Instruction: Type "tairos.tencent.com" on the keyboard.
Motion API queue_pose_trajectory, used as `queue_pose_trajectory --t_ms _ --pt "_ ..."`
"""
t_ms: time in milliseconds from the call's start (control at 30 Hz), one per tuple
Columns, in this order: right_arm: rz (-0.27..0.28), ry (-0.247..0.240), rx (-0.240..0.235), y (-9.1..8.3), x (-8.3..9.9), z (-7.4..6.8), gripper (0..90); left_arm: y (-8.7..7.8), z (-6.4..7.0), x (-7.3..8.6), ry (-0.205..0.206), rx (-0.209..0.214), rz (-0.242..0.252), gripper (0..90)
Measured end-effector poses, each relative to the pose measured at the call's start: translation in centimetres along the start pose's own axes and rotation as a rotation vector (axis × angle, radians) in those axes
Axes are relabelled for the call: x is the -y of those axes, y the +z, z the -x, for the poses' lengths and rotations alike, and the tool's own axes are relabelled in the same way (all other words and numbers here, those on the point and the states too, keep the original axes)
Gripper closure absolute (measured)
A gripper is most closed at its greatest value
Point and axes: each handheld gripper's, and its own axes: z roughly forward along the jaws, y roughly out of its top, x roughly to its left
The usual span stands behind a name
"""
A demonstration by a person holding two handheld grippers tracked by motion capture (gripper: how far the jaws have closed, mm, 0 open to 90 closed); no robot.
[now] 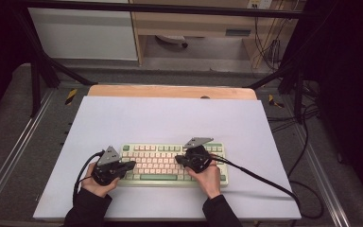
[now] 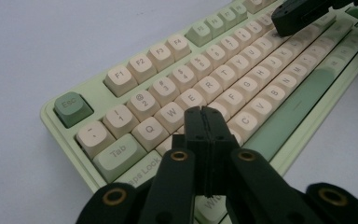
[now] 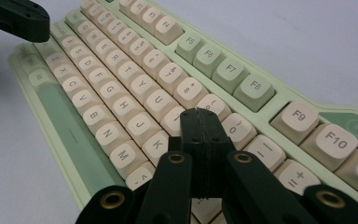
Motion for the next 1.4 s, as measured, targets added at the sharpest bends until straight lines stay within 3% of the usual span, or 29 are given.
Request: queue_pose_trajectory --t_ms 833,1067,1400 --pt "-0.003 -0.001 0.001 0.4 0.2 -0.1 90.0 0.0 -0.1 0.0 0.0 0.0 0.0 89.8" --pt "0.03 -0.005 -0.012 -0.7 -0.2 -0.1 90.0 0.0 -0.1 0.0 0.001 0.001 0.001 89.8" --pt "0.034 -0.026 -0.013 -2.6 -0.4 -0.4 90.0 -0.1 0.0 -0.1 0.001 0.001 0.006 89.7"
